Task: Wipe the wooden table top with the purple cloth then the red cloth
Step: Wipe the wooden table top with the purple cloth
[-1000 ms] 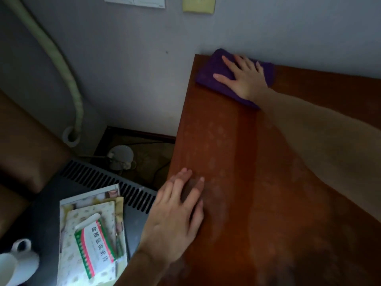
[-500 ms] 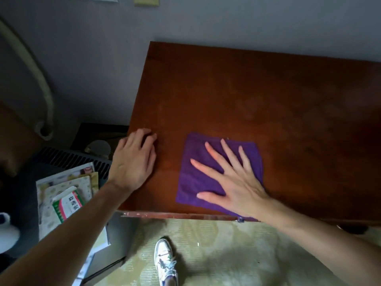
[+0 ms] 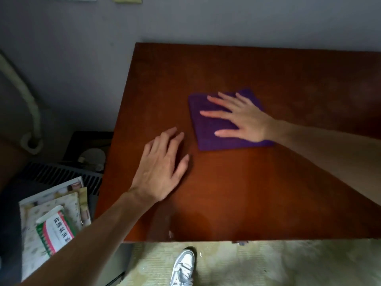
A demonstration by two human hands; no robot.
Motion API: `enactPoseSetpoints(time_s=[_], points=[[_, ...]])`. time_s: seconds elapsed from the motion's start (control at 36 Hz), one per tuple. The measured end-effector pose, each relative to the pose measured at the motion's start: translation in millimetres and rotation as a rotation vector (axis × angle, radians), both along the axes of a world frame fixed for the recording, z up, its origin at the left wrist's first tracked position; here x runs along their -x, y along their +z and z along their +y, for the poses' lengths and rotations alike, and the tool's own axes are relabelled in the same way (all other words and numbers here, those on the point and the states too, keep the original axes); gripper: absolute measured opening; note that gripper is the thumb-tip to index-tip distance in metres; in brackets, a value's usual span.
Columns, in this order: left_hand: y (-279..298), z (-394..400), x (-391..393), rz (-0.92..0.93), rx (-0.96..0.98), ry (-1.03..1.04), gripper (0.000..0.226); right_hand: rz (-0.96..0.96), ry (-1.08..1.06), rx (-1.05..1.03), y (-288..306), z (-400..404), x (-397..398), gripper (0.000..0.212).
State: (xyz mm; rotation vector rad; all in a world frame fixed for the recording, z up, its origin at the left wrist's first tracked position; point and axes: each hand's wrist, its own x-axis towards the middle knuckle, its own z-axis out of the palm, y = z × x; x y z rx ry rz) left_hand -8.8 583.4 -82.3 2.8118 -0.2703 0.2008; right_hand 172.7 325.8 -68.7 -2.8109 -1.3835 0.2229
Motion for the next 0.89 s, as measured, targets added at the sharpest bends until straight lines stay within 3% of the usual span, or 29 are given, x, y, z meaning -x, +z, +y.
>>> enactPoseSetpoints(time_s=[0.17, 0.36, 0.5, 0.72, 0.89], points=[[-4.1, -6.7, -5.4, 0.127, -0.101, -0.066, 0.058, -0.002, -0.091, -0.027, -1.6, 7.6, -98.5, 0.075], [-4.5, -2.5, -8.7, 0.189, -0.119, -0.095, 0.059, 0.043, -0.351, -0.107, 1.5, 29.3, -185.7, 0.085], [-4.7, 0.9, -16.0, 0.196, -0.112, -0.102, 0.059, 0.029, -0.521, -0.154, 1.1, 37.8, -208.6, 0.069], [-1.0, 2.0, -15.2, 0.191, -0.114, -0.086, 0.058, 0.073, -0.652, -0.138, 0.1, 30.4, -136.2, 0.085], [3.4, -3.1, -14.1, 0.143, -0.098, -0.043, 0.058, 0.026, -0.509, -0.106, -4.7, -18.8, 0.0, 0.095]])
